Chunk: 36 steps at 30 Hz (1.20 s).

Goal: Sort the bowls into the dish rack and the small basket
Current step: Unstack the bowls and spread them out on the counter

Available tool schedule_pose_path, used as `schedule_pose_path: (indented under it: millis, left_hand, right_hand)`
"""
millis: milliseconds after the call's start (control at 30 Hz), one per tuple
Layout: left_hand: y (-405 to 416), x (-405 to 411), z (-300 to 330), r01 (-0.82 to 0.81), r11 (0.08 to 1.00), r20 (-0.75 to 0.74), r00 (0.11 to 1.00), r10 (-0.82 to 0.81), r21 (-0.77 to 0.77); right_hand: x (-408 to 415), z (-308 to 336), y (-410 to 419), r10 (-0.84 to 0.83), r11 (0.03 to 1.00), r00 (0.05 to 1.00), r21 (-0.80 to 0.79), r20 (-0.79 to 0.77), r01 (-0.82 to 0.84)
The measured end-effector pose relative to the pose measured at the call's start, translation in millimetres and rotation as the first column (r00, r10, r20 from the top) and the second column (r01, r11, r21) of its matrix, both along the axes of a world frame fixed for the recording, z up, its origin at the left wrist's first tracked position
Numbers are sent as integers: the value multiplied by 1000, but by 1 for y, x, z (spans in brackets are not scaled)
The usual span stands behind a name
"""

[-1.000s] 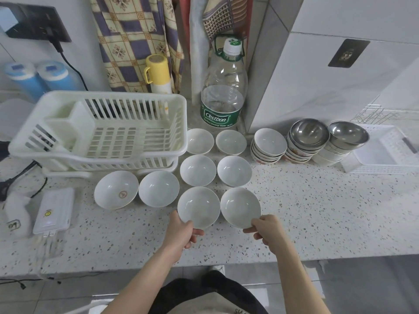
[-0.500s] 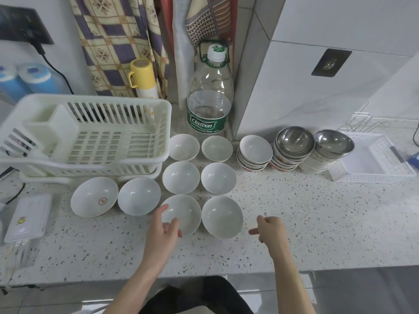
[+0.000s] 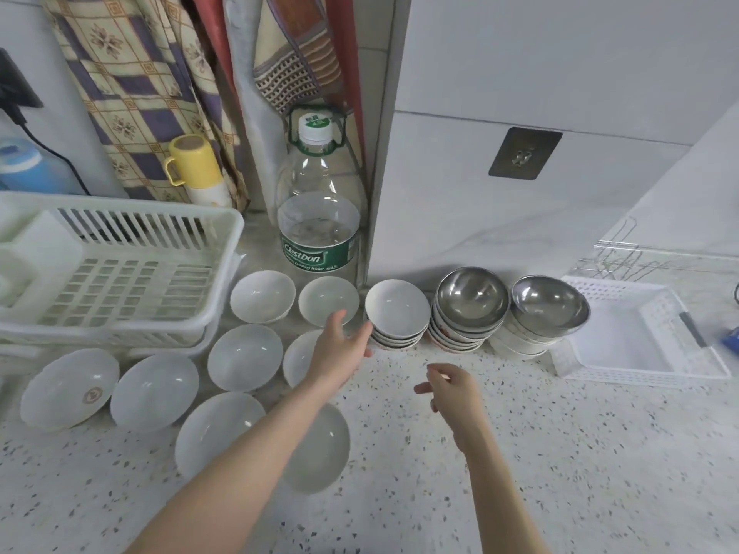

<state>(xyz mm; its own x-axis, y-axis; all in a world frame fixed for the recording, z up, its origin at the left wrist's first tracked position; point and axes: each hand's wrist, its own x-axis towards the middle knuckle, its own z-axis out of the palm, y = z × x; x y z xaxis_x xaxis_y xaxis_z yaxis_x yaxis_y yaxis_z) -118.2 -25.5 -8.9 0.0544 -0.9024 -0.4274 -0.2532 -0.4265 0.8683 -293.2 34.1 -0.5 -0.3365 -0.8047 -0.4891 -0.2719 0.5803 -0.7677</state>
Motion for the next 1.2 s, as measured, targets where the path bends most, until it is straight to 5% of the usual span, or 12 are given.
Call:
schedule_pose_path:
  millis: [533,933,1200]
  left_hand:
    - [-54,-25,-7,70,997,166,984,-64,-29]
    - [-35,11,17,-50,995,-116,991,60,87]
    - [13,50,8,-273,951,-389,868,308,145]
  right_hand:
    - [-13,-22,-31,9,1000,998,-15,59,-8]
    - [0,-24,-60,76,995,985,-54,-153,-85]
    - [9,-22,-79,148,988,969,64,-198,-138]
